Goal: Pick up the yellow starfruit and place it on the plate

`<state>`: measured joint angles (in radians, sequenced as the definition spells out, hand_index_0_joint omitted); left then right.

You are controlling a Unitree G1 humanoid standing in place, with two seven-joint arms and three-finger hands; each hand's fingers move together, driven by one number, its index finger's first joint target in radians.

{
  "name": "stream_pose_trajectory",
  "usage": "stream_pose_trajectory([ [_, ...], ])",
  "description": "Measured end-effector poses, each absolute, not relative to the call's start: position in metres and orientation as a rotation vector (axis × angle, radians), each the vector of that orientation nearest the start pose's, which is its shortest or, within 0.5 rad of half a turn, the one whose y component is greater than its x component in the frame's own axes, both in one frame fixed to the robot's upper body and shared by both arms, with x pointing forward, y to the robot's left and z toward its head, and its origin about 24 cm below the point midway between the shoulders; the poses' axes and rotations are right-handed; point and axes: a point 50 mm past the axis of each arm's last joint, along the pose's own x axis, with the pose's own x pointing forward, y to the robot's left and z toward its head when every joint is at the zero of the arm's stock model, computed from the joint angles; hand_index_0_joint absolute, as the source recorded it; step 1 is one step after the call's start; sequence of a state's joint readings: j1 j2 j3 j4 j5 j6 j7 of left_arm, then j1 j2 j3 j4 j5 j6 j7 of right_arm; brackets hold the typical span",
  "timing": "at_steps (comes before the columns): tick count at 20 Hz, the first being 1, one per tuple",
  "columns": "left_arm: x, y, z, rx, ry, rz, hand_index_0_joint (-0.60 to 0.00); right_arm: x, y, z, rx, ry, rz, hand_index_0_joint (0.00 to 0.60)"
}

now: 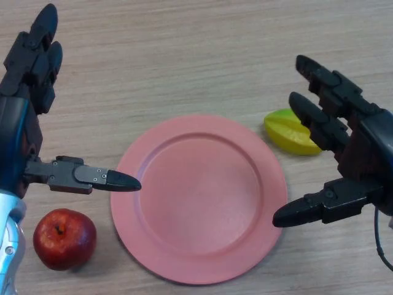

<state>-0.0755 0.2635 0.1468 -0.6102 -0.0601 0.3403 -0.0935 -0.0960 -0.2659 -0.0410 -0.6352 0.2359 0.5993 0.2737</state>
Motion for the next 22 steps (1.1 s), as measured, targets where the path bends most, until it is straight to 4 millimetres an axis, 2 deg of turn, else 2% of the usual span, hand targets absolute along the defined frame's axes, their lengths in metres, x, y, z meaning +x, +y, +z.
stream_pose_trajectory([
  [10,0.242,0.194,0.174,0.239,-0.366,-0.018,0.0,0.253,-0.158,0.156,-0.121,-0.135,0.355,0.0],
  [13,0.247,0.196,0.166,0.234,-0.33,-0.014,0.0,0.267,-0.166,0.144,-0.129,-0.075,0.33,0.0],
  [15,0.249,0.197,0.164,0.233,-0.325,-0.014,0.0,0.279,-0.174,0.15,-0.142,-0.11,0.304,0.0],
  [18,0.247,0.196,0.165,0.234,-0.328,-0.017,0.0,0.296,-0.183,0.155,-0.246,-0.265,0.257,0.0],
  [19,0.243,0.193,0.169,0.236,-0.35,-0.031,0.0,0.305,-0.188,0.151,-0.336,-0.311,0.221,0.0],
  [22,0.242,0.194,0.169,0.236,-0.361,-0.028,0.0,0.322,-0.194,0.131,-0.499,-0.309,0.196,0.0],
])
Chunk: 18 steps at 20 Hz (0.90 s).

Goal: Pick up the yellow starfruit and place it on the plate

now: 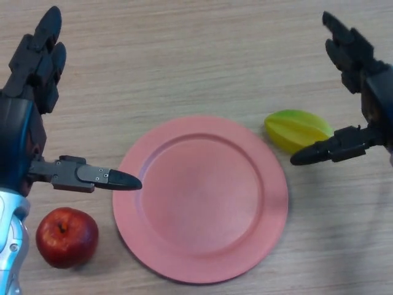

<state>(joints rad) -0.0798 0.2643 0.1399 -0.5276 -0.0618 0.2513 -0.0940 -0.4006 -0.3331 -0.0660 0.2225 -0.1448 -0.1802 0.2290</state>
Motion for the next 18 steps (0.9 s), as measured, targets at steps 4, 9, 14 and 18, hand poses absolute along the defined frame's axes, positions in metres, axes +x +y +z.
stream_pose_trajectory([
  [4,0.242,0.194,0.168,0.236,-0.358,-0.026,0.0,0.337,-0.195,0.118,-0.586,-0.302,0.189,0.0],
  [9,0.247,0.198,0.159,0.231,-0.315,-0.02,0.0,0.351,-0.199,0.096,-0.667,-0.236,0.182,0.0],
  [14,0.25,0.2,0.156,0.229,-0.306,-0.021,0.0,0.36,-0.196,0.083,-0.74,-0.235,0.186,0.0],
  [18,0.251,0.202,0.154,0.23,-0.305,-0.014,0.0,0.363,-0.199,0.081,-0.74,-0.228,0.141,0.399],
])
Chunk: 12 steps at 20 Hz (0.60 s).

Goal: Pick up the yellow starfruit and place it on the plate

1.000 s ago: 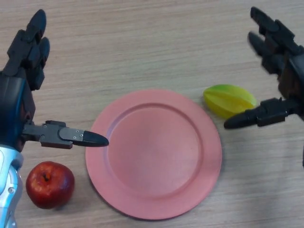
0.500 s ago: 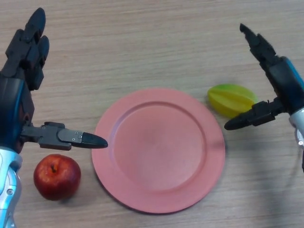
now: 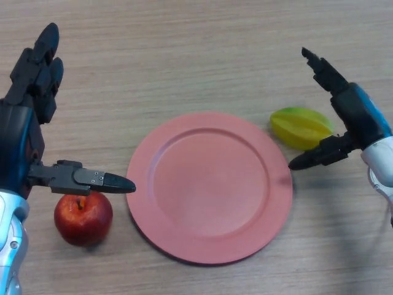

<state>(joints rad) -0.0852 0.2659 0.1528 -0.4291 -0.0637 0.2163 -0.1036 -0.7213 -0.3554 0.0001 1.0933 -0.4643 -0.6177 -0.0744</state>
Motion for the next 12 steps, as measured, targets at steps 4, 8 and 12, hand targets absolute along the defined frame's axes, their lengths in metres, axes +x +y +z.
stream_pose_trajectory([
  [4,0.252,0.208,0.152,0.246,-0.295,0.0,0.0,0.363,-0.19,0.066,-0.925,-0.198,0.216,0.6],
  [8,0.252,0.208,0.152,0.248,-0.295,0.0,0.0,0.362,-0.189,0.064,-1.0,-0.216,0.231,0.6],
  [12,0.252,0.208,0.152,0.249,-0.294,0.002,0.0,0.36,-0.193,0.064,-1.15,-0.258,0.24,0.6],
])
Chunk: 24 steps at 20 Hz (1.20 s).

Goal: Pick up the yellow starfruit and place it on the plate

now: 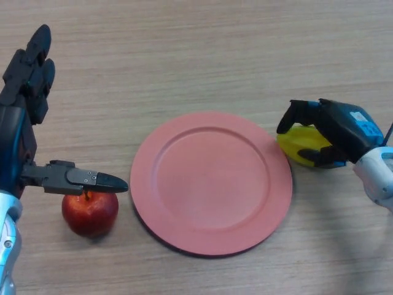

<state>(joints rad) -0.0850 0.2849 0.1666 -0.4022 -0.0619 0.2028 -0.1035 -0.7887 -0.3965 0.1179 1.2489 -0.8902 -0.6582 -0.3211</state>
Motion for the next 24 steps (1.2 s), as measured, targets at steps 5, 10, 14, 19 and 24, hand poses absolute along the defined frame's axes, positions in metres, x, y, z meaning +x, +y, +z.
stream_pose_trajectory([
  [5,0.252,0.209,0.152,0.248,-0.297,0.003,0.0,0.367,-0.19,0.083,-1.165,-0.324,0.207,0.6],
  [10,0.251,0.209,0.152,0.248,-0.299,0.002,0.0,0.367,-0.18,0.101,-1.201,-0.394,0.202,0.6],
  [14,0.25,0.208,0.154,0.244,-0.307,-0.002,0.0,0.355,-0.153,0.105,-1.082,-0.391,0.269,0.6],
  [19,0.249,0.207,0.158,0.217,-0.328,-0.015,0.0,0.333,-0.115,0.106,-0.808,-0.34,0.338,0.6],
  [24,0.25,0.209,0.165,0.227,-0.352,-0.009,0.0,0.318,-0.099,0.085,-0.578,-0.126,0.411,0.551],
])
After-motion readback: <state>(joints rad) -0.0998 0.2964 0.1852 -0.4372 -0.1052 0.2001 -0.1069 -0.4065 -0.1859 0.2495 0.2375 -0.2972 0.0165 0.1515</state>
